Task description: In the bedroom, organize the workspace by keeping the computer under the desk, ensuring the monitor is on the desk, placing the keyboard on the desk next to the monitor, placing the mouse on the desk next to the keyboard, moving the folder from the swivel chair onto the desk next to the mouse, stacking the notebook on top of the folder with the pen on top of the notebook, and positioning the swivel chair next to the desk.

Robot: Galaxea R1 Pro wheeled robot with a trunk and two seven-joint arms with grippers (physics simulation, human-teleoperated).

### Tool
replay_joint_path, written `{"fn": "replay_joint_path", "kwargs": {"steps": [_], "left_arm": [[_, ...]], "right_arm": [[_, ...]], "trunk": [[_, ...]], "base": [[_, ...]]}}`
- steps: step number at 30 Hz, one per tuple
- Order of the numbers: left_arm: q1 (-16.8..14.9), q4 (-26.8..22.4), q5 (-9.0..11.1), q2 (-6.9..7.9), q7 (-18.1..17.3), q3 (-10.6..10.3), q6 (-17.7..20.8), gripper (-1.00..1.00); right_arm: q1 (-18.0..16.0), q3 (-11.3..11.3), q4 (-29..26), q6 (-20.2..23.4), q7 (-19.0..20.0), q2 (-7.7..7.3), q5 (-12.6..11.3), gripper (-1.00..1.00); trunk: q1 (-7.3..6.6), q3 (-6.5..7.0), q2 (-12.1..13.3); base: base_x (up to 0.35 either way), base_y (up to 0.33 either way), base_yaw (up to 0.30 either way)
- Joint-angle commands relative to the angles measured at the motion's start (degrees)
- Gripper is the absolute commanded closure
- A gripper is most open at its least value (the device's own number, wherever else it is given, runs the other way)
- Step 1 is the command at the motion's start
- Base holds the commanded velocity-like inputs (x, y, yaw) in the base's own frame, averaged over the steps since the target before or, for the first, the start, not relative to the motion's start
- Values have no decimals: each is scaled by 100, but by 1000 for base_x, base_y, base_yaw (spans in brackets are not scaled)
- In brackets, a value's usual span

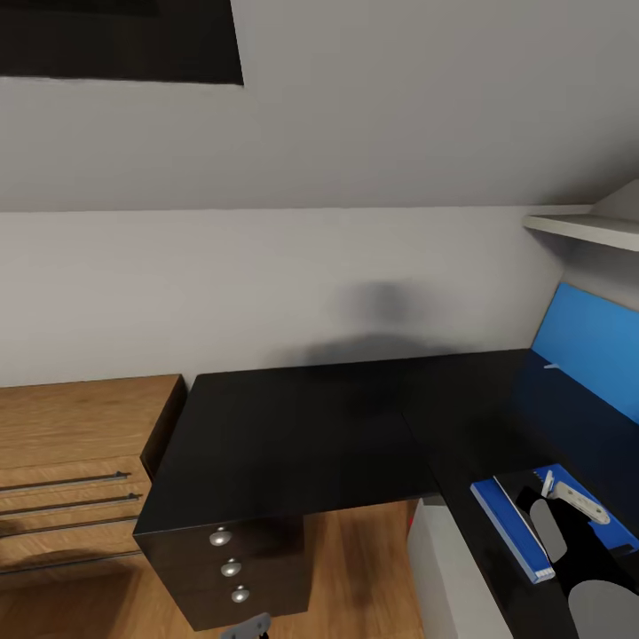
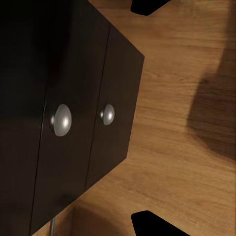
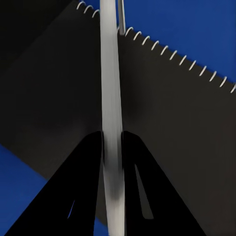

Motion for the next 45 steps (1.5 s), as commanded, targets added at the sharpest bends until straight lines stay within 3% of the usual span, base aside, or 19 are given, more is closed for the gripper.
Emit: {"fn": "replay_joint_path", "kwargs": {"steps": [1,4,19,20,45], "left_arm": [[-10,-2,50,4,33,-46,-31,-100],[-10,-3,50,4,33,-47,-31,-100],[-10,0,50,4,34,-45,-31,-100],[-10,2,50,4,34,-45,-31,-100],[-10,6,50,4,30,-46,-31,-100]], "right_arm": [[-2,3,-11,18,-36,-1,-55,100],[-2,3,-11,18,-37,0,-55,100],[-2,2,-25,18,-41,0,-55,100],[-2,3,-26,18,-41,0,-55,-100],[-2,3,-86,18,-33,2,-55,-100]], "trunk": [[23,-26,-47],[89,-79,-167],[89,-79,-167],[89,-79,-167],[89,-79,-167]], "base": [[0,0,0],[0,0,0],[0,0,0],[0,0,0],[0,0,0]]}}
